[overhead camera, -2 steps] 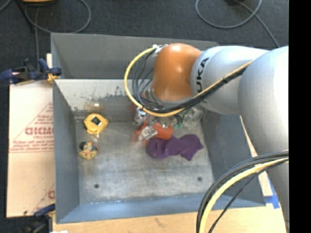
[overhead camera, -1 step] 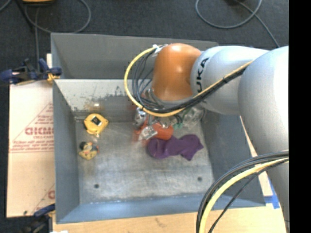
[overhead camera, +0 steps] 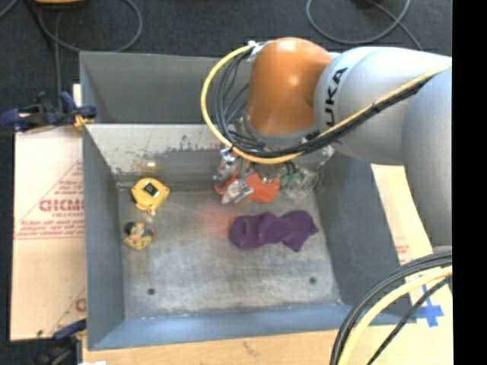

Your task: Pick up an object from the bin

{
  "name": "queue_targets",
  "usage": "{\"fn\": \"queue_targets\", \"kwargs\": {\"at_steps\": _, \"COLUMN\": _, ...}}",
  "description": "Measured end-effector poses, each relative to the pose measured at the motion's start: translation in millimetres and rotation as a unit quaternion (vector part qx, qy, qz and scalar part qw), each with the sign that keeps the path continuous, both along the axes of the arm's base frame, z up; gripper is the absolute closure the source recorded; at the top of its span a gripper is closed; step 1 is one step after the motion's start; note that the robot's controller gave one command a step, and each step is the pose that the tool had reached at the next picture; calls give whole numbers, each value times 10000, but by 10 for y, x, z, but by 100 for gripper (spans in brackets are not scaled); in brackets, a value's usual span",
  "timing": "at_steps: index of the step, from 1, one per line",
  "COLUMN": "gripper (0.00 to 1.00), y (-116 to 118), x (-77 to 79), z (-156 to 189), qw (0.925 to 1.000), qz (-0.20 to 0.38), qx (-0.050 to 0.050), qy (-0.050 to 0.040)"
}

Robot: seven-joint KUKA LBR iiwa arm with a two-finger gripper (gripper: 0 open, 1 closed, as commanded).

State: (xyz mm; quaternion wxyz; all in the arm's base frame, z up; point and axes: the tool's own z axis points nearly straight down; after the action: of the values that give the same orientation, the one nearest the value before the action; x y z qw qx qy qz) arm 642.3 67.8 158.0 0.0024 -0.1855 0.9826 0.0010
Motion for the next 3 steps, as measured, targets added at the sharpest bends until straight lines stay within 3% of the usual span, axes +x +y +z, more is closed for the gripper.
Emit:
{"fn": "queue_targets", "kwargs": {"at_steps": 1, "gripper": 100, "y": 0, "x": 0, "z": 0, "qw": 10000, "qz": -1, "qx": 0, "qy": 0}}
{"fn": "queue_targets", "kwargs": {"at_steps": 2, "gripper": 100, "y": 152, "x": -129, "z": -20, "qw": 9886, "qz": 1503, "qx": -7, "qy": 5}}
{"fn": "queue_targets", "kwargs": {"at_steps": 3, "gripper": 100, "y": 153, "x": -129, "z": -19, "qw": 9887, "qz": 1498, "qx": -5, "qy": 5}}
